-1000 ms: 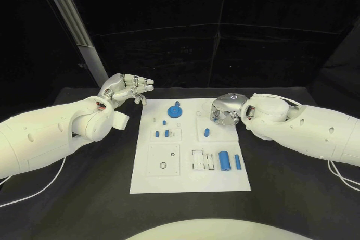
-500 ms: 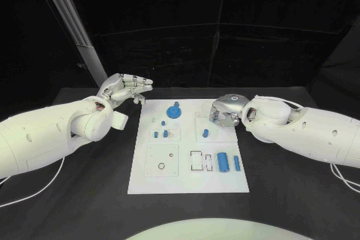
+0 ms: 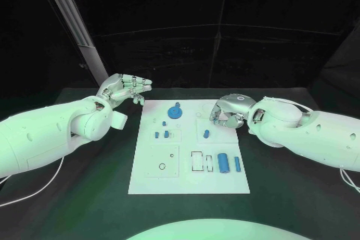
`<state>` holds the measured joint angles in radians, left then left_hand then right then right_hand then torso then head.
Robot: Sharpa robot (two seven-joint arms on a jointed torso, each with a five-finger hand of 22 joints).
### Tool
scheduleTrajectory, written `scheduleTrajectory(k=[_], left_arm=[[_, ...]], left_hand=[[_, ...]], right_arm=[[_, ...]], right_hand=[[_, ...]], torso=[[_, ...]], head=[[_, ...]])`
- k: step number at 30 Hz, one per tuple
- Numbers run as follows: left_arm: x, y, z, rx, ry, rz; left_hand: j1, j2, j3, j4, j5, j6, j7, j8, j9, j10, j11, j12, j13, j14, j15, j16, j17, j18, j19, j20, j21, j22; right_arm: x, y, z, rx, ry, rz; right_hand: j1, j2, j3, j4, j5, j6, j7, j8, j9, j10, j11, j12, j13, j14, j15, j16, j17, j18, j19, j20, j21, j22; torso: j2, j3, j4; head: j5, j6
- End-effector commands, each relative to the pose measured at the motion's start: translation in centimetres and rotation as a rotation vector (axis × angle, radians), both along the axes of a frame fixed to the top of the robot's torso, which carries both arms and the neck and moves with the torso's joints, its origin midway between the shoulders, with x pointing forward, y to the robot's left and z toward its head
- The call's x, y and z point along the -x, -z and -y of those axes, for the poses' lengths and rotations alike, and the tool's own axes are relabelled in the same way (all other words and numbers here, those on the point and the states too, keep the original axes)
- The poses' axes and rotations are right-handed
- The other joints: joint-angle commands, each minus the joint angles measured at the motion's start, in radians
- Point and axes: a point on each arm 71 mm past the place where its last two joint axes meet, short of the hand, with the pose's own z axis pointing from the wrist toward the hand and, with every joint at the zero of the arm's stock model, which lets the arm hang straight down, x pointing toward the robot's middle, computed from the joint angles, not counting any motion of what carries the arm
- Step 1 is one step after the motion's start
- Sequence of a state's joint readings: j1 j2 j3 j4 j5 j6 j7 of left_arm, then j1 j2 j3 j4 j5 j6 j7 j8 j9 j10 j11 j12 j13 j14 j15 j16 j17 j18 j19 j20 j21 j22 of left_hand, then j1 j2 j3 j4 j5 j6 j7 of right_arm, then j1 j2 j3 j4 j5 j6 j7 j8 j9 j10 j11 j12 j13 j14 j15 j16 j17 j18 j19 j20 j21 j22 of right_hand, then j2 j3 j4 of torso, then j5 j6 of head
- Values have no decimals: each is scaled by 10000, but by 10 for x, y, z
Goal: Assemble the parts on the task board
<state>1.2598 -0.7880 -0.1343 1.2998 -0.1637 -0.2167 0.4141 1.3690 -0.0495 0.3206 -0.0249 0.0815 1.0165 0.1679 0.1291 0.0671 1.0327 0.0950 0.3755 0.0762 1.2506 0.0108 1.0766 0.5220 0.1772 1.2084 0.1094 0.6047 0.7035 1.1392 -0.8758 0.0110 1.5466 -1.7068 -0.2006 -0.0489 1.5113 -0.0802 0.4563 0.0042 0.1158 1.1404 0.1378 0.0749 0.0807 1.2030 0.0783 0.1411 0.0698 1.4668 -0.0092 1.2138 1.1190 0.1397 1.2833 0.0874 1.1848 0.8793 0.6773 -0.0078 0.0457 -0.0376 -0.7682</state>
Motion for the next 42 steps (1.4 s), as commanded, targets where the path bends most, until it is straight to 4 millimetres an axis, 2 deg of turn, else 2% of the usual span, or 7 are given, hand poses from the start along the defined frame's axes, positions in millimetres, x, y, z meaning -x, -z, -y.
scheduleTrajectory(k=[1, 6, 17, 21, 29, 37, 42], left_arm=[[0, -1, 0, 41, 30, -10], [0, -1, 1, 50, 55, -10], [0, -1, 8, 103, 203, -11], [0, -1, 11, 125, 266, -14], [1, -1, 16, 155, 361, -29], [1, -1, 19, 173, 424, -50], [1, -1, 19, 172, 428, -57]], left_hand=[[-43, -49, 35, 34, 9, -33, 30, 8, -13, -7, 30, 11, -12, -36, 11, -37, -25, 48, -25, 11, -50, -13], [-43, -49, 35, 34, 9, -33, 30, 8, -13, -7, 30, 11, -12, -36, 11, -37, -25, 48, -25, 11, -50, -13], [-46, -52, 36, 35, 10, -39, 33, 6, -13, -12, 31, 11, -13, -43, 13, -46, -43, 48, -25, 13, -54, -16], [-46, -52, 36, 35, 10, -39, 33, 6, -13, -12, 31, 11, -13, -43, 13, -46, -43, 48, -25, 13, -54, -16], [-47, -51, 41, 35, 12, -46, 35, 5, -13, -18, 33, 11, -15, -45, 15, -47, -43, 48, -26, 15, -59, -19], [-47, -51, 41, 35, 12, -46, 35, 5, -13, -18, 33, 11, -15, -45, 15, -47, -43, 48, -26, 15, -59, -19], [-47, -51, 41, 35, 12, -46, 35, 5, -13, -18, 33, 11, -15, -45, 15, -47, -43, 48, -26, 15, -59, -19]], right_arm=[[6, -12, -7, -923, -173, 213], [17, -21, -23, -1565, -646, 220], [31, -28, -72, -2504, -1920, 181], [38, -19, -90, -2615, -2373, 47], [52, 11, -118, -2524, -2978, -461], [56, 29, -128, -2100, -3173, -775], [58, 34, -131, -1892, -3234, -924]], right_hand=[[-103, -1, 89, -8, 41, 42, 53, -36, -12, 125, -80, -9, 9, 300, -69, 44, 12, -128, 79, 13, 72, 22], [-122, -15, 134, -46, 55, 28, 63, -47, -17, 114, -71, -22, 8, 301, -64, 57, 18, -128, 75, 15, 83, 32], [-176, -29, 265, -142, 124, -2, 87, -66, -27, 94, -49, -49, 9, 301, -50, 88, 32, -128, 60, 23, 112, 57], [-194, -33, 306, -173, 151, -12, 95, -70, -30, 88, -42, -56, 10, 300, -45, 96, 34, -128, 55, 26, 121, 64], [-236, -40, 354, -208, 181, -30, 109, -77, -35, 72, -30, -70, 9, 297, -37, 98, 25, -123, 36, 30, 120, 50], [-275, -46, 364, -212, 183, -38, 118, -78, -37, 64, -22, -77, 10, 300, -30, 125, 54, -127, 39, 33, 137, 75], [-315, -64, 361, -221, 172, -42, 122, -77, -38, 65, -20, -78, 12, 300, -26, 129, 51, -127, 35, 37, 142, 78]], torso=[[1, -5, -11], [1, -1, -17], [14, -11, 1], [20, -17, 6], [33, -1, -12], [28, -8, 3], [24, -3, -18]], head=[[31, -5], [91, -21], [466, -73], [643, -144], [828, -219], [927, -304], [961, -356]])
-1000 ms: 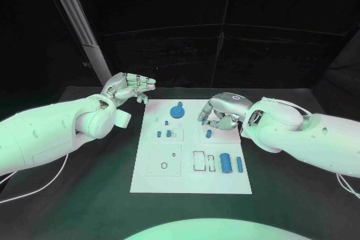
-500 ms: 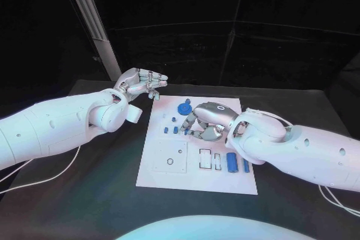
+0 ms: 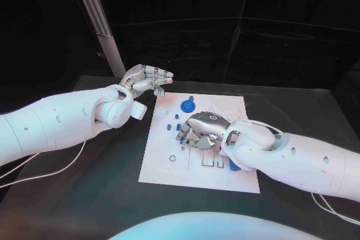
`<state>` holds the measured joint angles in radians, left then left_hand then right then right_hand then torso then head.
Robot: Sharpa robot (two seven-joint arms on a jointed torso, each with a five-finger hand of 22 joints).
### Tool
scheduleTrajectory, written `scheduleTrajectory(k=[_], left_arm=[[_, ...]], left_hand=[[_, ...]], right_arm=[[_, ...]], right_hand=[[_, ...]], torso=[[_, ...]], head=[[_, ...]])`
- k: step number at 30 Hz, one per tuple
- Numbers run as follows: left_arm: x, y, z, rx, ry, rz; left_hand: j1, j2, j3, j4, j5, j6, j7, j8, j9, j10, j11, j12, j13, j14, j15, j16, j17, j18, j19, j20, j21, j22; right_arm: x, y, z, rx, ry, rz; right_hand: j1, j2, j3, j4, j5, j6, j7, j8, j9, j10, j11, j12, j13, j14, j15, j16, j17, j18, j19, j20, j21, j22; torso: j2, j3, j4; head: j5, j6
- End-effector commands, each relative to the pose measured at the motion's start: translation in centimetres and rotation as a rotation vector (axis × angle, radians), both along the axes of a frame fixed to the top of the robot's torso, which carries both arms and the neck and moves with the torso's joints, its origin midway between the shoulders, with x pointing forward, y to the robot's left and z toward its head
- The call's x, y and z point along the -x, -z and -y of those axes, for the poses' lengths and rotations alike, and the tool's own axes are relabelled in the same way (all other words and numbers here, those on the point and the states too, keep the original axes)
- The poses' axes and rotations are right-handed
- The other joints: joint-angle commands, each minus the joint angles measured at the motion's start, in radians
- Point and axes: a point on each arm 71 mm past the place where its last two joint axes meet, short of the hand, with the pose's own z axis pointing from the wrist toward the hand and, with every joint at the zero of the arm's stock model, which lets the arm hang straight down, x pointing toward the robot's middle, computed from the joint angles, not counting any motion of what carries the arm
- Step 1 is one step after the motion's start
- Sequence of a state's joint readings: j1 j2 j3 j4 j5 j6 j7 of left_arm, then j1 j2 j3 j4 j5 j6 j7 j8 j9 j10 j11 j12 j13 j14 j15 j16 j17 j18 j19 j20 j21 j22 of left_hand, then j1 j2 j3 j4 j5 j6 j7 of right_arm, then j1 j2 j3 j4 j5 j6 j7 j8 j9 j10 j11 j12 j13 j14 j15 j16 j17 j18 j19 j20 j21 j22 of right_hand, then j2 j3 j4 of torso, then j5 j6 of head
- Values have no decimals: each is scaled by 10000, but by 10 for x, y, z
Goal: Assemble the parts on the task board
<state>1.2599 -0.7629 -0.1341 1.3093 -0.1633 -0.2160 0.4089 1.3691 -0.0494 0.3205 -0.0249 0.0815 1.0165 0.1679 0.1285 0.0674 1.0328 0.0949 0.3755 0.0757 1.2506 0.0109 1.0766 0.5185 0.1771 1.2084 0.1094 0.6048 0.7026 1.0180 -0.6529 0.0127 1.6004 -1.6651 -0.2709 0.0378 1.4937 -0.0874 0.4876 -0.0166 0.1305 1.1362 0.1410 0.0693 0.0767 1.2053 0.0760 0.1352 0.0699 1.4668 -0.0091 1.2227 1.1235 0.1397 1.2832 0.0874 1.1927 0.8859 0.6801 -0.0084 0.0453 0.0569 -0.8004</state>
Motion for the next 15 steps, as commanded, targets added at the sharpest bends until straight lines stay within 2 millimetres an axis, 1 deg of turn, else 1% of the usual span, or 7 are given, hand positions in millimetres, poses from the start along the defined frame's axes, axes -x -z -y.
scheduleTrajectory(k=[1, 3, 9, 12, 15], left_arm=[[0, -1, 2, 72, 108, -1], [0, -1, 2, 72, 115, -8], [0, -1, 2, 67, 114, -18], [0, -1, 2, 67, 117, -23], [0, -1, 2, 67, 123, -27]], left_hand=[[-47, -52, 41, 35, 12, -46, 36, 10, -16, -19, 34, 11, -10, -46, 15, -48, -9, 49, -26, 15, -60, -10], [-47, -52, 41, 35, 12, -46, 36, 10, -16, -19, 34, 11, -10, -46, 15, -48, -9, 49, -26, 15, -60, -10], [-52, -47, 52, 40, 14, -58, 42, 8, -15, -29, 39, 12, -14, -52, 19, -53, -18, 48, -26, 19, -71, -17], [-52, -47, 52, 40, 14, -58, 42, 8, -15, -29, 39, 12, -14, -52, 19, -53, -18, 48, -26, 19, -71, -17], [-52, -47, 52, 40, 14, -58, 42, 8, -15, -29, 39, 12, -14, -52, 19, -53, -18, 48, -26, 19, -71, -17]], right_arm=[[2, 2, -3, 393, -288, 70], [2, 3, -3, 505, -307, 90], [2, 6, -3, 807, -308, 64], [2, 7, -3, 929, -321, 45], [2, 8, -3, 1027, -341, 39]], right_hand=[[-160, -1, 46, -16, 22, -5, 92, -22, 1, 39, 5, -20, 12, 300, -25, 43, 7, -128, 33, 39, 64, 12], [-160, -1, 46, -16, 22, -5, 92, -22, 1, 39, 5, -20, 12, 300, -25, 43, 7, -128, 33, 39, 64, 12], [-160, -1, 46, -16, 22, -5, 92, -22, 1, 39, 5, -20, 12, 300, -25, 43, 7, -128, 33, 39, 64, 12], [-176, -4, 46, -18, 23, -8, 92, -22, 1, 37, 6, -22, 13, 300, -23, 43, 5, -127, 29, 41, 63, 9], [-176, -4, 46, -18, 23, -8, 92, -22, 1, 37, 6, -22, 13, 300, -23, 43, 5, -127, 29, 41, 63, 9]], torso=[[-4, 6, -13], [0, 7, -7], [-10, 1, 5], [-5, 0, 0], [-7, 7, -2]], head=[[27, -49], [44, -69], [28, -85], [30, -87], [35, -102]])
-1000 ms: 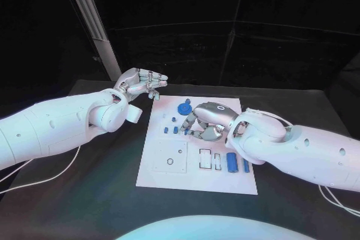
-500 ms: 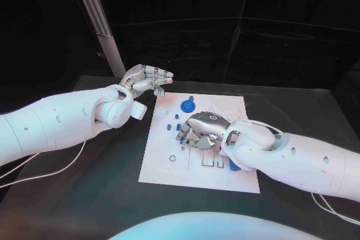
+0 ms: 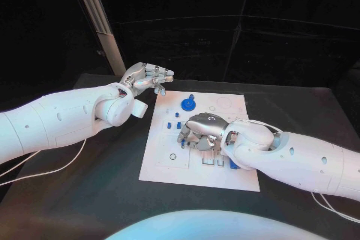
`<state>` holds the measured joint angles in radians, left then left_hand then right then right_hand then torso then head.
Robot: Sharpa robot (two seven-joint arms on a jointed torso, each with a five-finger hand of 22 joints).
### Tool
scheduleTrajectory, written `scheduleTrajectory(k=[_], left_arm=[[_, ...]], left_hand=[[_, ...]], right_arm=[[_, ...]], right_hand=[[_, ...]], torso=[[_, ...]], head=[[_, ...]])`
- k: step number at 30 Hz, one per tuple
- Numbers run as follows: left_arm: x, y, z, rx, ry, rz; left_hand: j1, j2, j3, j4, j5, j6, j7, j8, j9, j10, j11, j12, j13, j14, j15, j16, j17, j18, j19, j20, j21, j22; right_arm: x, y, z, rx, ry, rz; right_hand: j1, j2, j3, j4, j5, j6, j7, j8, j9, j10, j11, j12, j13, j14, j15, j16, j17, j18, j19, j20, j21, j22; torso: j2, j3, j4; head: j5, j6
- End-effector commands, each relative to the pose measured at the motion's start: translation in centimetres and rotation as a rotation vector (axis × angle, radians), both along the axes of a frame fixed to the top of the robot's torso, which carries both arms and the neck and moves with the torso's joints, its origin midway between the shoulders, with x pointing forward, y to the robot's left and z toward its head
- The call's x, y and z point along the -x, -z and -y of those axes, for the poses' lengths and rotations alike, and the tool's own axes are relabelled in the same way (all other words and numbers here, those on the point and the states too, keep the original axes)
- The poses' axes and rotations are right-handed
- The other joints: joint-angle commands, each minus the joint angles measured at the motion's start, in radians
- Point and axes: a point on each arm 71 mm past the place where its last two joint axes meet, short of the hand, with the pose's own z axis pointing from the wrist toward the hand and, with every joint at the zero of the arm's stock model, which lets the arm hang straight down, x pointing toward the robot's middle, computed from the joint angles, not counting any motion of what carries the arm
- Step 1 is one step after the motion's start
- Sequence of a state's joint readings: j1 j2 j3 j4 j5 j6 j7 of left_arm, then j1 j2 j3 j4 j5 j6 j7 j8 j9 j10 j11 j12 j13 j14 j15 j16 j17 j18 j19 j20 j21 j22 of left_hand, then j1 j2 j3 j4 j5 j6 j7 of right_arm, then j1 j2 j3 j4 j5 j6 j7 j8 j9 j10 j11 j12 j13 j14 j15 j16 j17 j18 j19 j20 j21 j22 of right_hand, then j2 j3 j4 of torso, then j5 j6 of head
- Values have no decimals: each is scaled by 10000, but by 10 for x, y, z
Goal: Assemble the parts on the task board
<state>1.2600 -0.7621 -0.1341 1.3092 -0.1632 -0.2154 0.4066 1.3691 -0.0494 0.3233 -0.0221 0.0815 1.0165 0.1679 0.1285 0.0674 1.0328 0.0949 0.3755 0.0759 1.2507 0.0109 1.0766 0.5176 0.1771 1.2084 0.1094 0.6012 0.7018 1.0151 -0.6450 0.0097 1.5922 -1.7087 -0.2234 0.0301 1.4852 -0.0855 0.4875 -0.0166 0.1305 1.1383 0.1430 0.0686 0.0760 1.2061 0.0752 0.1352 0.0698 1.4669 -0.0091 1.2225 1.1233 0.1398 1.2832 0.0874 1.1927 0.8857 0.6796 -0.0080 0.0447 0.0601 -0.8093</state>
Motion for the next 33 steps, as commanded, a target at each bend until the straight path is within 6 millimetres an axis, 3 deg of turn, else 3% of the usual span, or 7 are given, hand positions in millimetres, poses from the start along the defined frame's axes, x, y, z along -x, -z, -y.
scheduleTrajectory(k=[1, 33], left_arm=[[0, -1, 2, 72, 117, -8], [0, -1, 2, 65, 159, -72]], left_hand=[[-53, -47, 24, 12, 14, -58, 42, 9, -16, -30, 40, 12, -15, -53, 19, -53, -9, 48, -27, 19, -34, -9], [-66, -43, 34, 21, 15, -73, 50, 7, -15, -45, 47, 14, -20, -64, 26, -64, -28, 48, -27, 25, -48, -19]], right_arm=[[0, 2, -1, 443, -124, 22], [1, 9, -6, 1202, -309, 548]], right_hand=[[-90, -22, 47, -18, 23, -28, 72, -16, 8, 29, 14, -22, 14, 300, -23, 45, 7, -128, 30, 42, 63, 10], [-167, -33, 39, -28, -4, -25, 66, -8, 9, 27, 11, -25, 18, 297, -20, 50, -1, -126, 18, 49, 67, 9]], torso=[[-3, 2, 5], [-2, -2, 6]], head=[[3, -13], [20, -98]])
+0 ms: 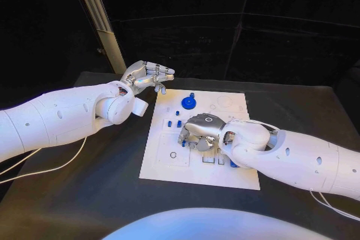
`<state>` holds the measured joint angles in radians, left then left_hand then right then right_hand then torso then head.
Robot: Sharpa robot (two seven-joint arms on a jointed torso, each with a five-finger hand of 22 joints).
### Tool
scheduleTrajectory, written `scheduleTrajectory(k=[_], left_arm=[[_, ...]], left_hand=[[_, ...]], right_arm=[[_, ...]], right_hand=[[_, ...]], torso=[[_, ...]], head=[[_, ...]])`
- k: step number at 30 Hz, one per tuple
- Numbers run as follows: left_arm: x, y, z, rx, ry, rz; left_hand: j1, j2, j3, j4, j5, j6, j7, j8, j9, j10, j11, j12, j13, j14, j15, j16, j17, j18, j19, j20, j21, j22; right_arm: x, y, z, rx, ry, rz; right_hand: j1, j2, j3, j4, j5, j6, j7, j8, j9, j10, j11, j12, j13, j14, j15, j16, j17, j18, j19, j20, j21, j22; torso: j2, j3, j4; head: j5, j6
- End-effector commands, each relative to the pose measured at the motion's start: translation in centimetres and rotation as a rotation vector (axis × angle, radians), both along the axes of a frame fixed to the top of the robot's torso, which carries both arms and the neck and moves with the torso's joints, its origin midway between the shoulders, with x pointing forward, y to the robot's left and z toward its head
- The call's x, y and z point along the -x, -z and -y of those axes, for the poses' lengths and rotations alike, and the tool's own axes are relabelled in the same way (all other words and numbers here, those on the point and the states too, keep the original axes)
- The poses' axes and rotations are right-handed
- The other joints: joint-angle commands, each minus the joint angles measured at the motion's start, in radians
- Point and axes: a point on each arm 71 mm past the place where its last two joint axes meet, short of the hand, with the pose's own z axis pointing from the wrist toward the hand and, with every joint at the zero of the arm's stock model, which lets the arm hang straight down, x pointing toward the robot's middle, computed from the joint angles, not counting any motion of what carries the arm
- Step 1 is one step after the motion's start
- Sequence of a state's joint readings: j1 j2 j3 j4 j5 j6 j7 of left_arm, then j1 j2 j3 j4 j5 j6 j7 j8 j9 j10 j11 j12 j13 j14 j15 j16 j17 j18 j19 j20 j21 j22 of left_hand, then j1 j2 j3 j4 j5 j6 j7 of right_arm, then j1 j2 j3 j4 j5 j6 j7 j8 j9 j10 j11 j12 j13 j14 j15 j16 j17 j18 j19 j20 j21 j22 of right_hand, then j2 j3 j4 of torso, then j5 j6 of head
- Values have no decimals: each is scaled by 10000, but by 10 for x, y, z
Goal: Assemble the parts on the task board
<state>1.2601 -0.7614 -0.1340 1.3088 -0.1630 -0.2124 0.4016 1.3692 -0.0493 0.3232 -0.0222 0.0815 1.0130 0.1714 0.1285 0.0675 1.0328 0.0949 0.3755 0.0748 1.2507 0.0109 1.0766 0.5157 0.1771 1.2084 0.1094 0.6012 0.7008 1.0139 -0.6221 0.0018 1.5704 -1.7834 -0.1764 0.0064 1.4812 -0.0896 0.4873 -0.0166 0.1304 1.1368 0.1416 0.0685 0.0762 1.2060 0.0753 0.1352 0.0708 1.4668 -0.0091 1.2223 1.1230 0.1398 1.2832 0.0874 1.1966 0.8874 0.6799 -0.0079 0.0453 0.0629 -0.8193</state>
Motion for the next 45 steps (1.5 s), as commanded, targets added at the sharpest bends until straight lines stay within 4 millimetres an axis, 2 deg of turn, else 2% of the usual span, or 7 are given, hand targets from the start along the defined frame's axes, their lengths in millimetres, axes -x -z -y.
scheduleTrajectory(k=[1, 10, 14, 20, 29, 37, 45], left_arm=[[0, -1, 2, 73, 134, -21], [0, -1, 1, 66, 129, -30], [0, -1, 1, 62, 140, -52], [0, 0, 1, 52, 139, -77], [-1, 0, -1, 29, 110, -101], [-2, 0, -4, -6, 37, -115], [-2, 0, -3, 0, 45, -110]], left_hand=[[-66, -43, 35, 22, 15, -38, 16, 7, -16, -45, 47, 14, -9, -64, 26, -64, -9, 48, -27, 25, -48, -9], [-66, -43, 35, 22, 15, -38, 16, 7, -16, -45, 47, 14, -9, -64, 26, -64, -9, 48, -27, 25, -48, -9], [-66, -43, 35, 22, 15, -38, 16, 7, -16, -45, 47, 14, -9, -64, 26, -64, -9, 48, -27, 25, -48, -9], [-75, -40, 41, 28, 15, -46, 20, 7, -15, -53, 52, 17, -11, -69, 30, -67, -15, 48, -28, 29, -57, -15], [-75, -40, 41, 28, 15, -46, 20, 7, -15, -53, 52, 17, -11, -69, 30, -67, -15, 48, -28, 29, -57, -15], [-84, -43, 42, 33, 14, -52, 24, 7, -15, -60, 55, 18, -13, -74, 33, -71, -23, 47, -28, 31, -63, -19], [-85, -44, 44, 34, 13, -53, 25, 8, -14, -61, 56, 20, -13, -77, 34, -74, -29, 47, -28, 33, -66, -21]], right_arm=[[2, 1, -1, 383, -180, 291], [6, 3, -2, 463, -383, 305], [5, 1, -1, 222, -276, 488], [4, -2, 1, -282, -113, 746], [7, -14, 8, -1533, 118, 1071], [4, -32, 47, -1478, 1003, 480], [-20, -48, 97, 148, 2367, 556]], right_hand=[[-141, -4, 38, -37, -10, -15, 77, -9, 7, 24, 9, -28, 9, 296, -21, 51, -1, -125, 16, 50, 30, -7], [-355, -120, -36, -52, -19, -119, 93, -40, -16, -103, 35, -104, -12, 285, 3, 57, -21, -112, -40, 70, -2, -71], [-808, -353, -212, 94, 27, -818, 297, -97, -133, -686, 228, -418, -81, 255, 167, 28, -92, -102, -129, 176, -84, -198], [-1164, -608, -567, 201, 1, -1349, 395, -75, -119, -1409, 405, -633, -75, 170, 305, -96, -279, -23, -353, 319, -351, -597], [-1166, -579, -854, 194, 70, -1614, 422, -64, -108, -1760, 450, -565, -59, 106, 340, -240, -495, 21, -480, 373, -531, -842], [-1165, -503, -955, 212, 105, -1525, 395, -17, -79, -1638, 419, -370, -35, 132, 324, -193, -479, -19, -346, 390, -397, -619], [-1369, -701, -1878, 371, 129, -1851, 238, -57, -98, -2168, 345, -228, -50, 91, 274, -282, -667, 21, -450, 360, -597, -884]], torso=[[-8, -3, -3], [-11, 0, -6], [-11, -8, -9], [-9, -2, -2], [-11, 10, -2], [-22, -13, -23], [-29, -13, -48]], head=[[-9, -3], [-8, -19], [-18, 22], [-19, 48], [-28, 87], [-105, 146], [-235, 219]])
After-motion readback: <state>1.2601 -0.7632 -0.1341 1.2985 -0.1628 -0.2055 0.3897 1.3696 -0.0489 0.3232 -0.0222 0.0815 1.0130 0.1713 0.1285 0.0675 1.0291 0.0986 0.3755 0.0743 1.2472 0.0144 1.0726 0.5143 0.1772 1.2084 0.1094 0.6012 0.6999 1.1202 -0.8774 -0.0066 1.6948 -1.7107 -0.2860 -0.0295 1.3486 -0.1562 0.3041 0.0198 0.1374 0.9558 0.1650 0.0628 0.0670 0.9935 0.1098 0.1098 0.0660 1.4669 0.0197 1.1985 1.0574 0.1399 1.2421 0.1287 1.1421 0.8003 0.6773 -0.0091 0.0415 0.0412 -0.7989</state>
